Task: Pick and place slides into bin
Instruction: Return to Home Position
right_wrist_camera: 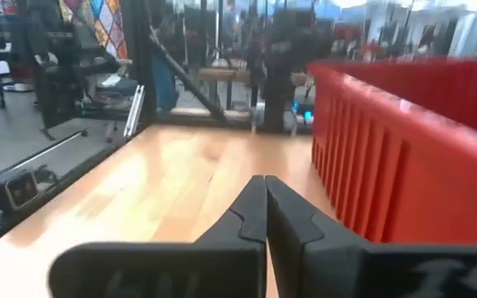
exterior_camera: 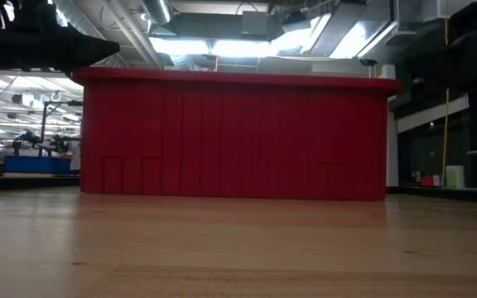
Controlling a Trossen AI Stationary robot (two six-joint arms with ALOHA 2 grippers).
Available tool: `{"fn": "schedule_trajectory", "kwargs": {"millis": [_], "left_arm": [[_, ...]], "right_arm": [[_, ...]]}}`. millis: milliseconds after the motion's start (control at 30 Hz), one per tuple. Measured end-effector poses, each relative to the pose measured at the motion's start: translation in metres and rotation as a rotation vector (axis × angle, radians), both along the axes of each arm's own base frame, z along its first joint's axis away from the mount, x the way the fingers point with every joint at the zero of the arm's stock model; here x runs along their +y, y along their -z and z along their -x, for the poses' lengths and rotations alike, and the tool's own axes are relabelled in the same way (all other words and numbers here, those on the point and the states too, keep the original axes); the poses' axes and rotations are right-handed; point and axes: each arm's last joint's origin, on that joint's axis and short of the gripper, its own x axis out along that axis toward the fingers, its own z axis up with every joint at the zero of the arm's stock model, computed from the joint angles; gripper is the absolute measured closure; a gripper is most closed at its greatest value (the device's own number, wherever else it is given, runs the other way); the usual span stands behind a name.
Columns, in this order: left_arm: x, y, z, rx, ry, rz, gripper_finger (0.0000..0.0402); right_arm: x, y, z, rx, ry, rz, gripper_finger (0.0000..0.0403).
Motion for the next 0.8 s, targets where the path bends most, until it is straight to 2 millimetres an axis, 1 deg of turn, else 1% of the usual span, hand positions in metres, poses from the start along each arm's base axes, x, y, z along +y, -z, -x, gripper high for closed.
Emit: {"fn": "schedule_trajectory", "kwargs": {"millis": [100,167,400,533,700,800], "left_arm": [[0.000,0.000,0.000,0.000,0.000,0.000,0.0397],[0.000,0.000,0.000,0.000,0.000,0.000,0.0395],[0.000,0.000,0.000,0.000,0.000,0.000,0.0397],[0.000,0.000,0.000,0.000,0.000,0.000,0.0396],[0.000,0.000,0.000,0.000,0.000,0.000,0.0394],[0.000,0.000,0.000,0.000,0.000,0.000,0.0396]], "right_arm": [[0.000,-0.011,0.001,-0.082,0.004,0.034,0.0398],[0.000,-0.015,0.001,-0.118,0.004,0.028,0.0398],[0.000,-0.011,0.001,-0.067,-0.006,-0.112,0.0396],[0.000,-0.010,0.001,-0.040,-0.009,-0.197,0.0388],[0.000,-0.010,0.001,-0.043,-0.009,-0.195,0.0382],[0.000,-0.010,0.001,-0.050,-0.005,-0.133,0.0385]]}}
